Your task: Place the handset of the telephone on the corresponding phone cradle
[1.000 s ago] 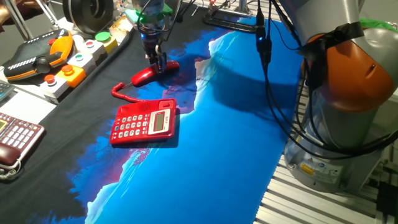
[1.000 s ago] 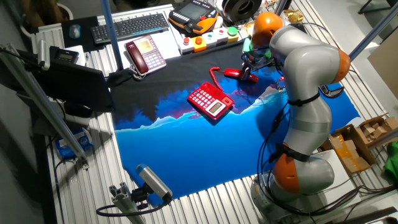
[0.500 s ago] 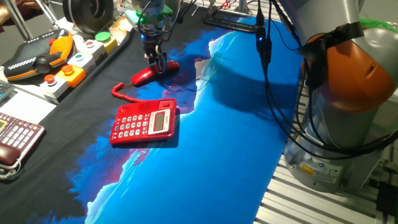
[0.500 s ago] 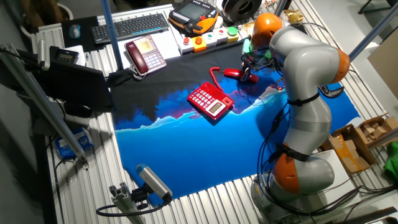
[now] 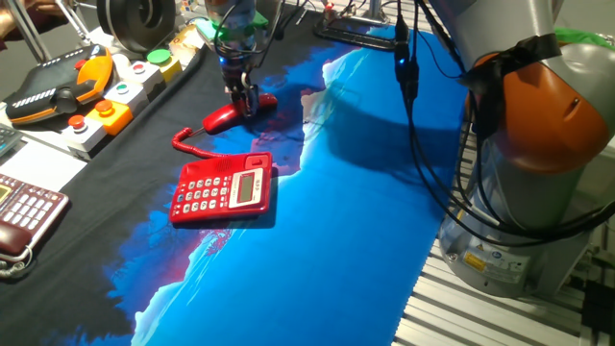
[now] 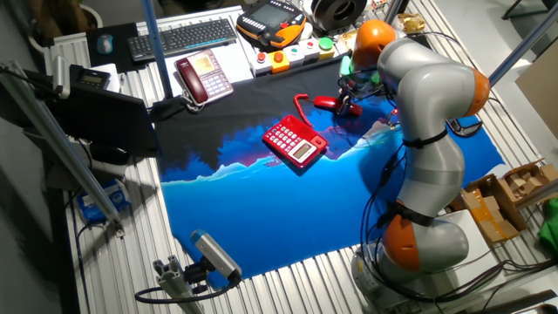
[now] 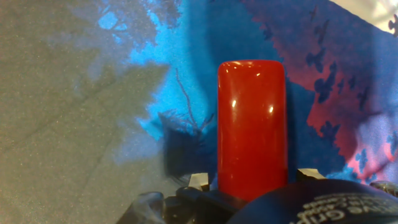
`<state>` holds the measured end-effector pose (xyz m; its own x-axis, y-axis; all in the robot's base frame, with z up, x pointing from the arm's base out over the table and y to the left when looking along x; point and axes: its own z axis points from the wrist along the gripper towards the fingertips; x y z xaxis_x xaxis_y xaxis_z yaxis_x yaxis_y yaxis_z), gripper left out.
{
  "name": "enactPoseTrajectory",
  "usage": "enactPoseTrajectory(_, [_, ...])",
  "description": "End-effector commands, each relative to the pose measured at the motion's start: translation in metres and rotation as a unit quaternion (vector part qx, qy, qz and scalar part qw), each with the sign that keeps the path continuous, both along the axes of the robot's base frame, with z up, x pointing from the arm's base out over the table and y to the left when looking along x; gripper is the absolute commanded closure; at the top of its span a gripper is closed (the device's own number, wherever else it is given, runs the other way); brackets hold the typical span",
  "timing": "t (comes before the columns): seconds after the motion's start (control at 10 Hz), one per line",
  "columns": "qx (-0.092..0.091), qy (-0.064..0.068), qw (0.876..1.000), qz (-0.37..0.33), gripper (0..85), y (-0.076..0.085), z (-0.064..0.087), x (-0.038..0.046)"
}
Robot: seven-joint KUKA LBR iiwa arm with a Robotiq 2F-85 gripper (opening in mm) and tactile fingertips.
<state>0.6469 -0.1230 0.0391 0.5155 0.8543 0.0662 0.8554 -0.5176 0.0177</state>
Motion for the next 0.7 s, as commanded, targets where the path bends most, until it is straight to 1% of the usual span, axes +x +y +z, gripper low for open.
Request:
enactPoseTrajectory(0.0, [0.000,0.000,1.000,0.000,17.3,0.0002,0.0000,0.0000])
enactPoseTrajectory(0.2, [0.001,0.000,1.000,-0.009,20.0,0.0006,-0.0002,0.0000])
enactPoseTrajectory(0.4, [0.000,0.000,1.000,-0.018,20.0,0.0007,0.0000,-0.0002])
enactPoseTrajectory(0.5, [0.000,0.000,1.000,-0.019,23.0,0.0009,0.0000,-0.0005])
enactPoseTrajectory(0.6, [0.000,-0.001,1.000,-0.019,30.7,0.0009,-0.0001,-0.0006])
